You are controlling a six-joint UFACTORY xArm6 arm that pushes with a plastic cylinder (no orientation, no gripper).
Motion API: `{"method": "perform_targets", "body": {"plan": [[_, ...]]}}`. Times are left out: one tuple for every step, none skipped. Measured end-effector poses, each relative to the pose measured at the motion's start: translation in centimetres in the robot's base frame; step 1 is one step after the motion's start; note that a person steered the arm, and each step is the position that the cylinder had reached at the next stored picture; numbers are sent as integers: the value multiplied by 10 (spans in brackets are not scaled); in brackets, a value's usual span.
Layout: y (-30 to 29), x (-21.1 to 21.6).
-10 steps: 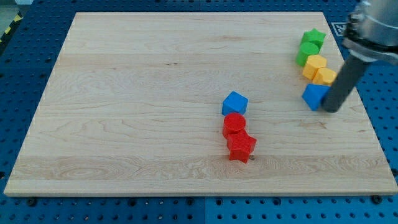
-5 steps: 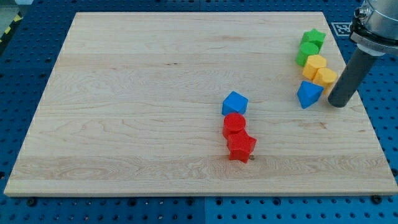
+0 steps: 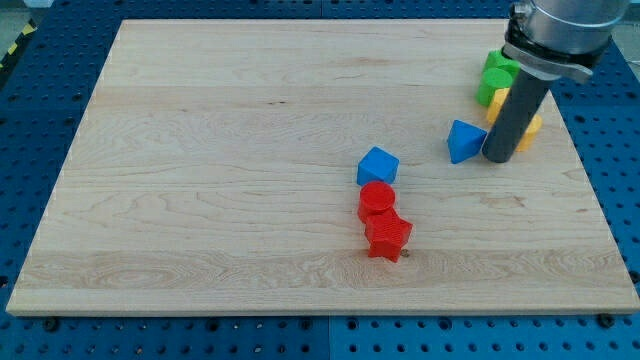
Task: Slide the blue triangle towards center of the board
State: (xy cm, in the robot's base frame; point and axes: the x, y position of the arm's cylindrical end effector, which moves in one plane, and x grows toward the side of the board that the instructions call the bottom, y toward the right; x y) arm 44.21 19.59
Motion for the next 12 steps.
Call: {"method": "perform_targets", "body": {"plan": [[-24, -3], [-62, -1], [-62, -1], [-53, -15], [-59, -20], [-82, -20], [-82, -20], [-82, -33], [-97, -40], [-102, -46], [-101, -63], [-128, -80]]}}
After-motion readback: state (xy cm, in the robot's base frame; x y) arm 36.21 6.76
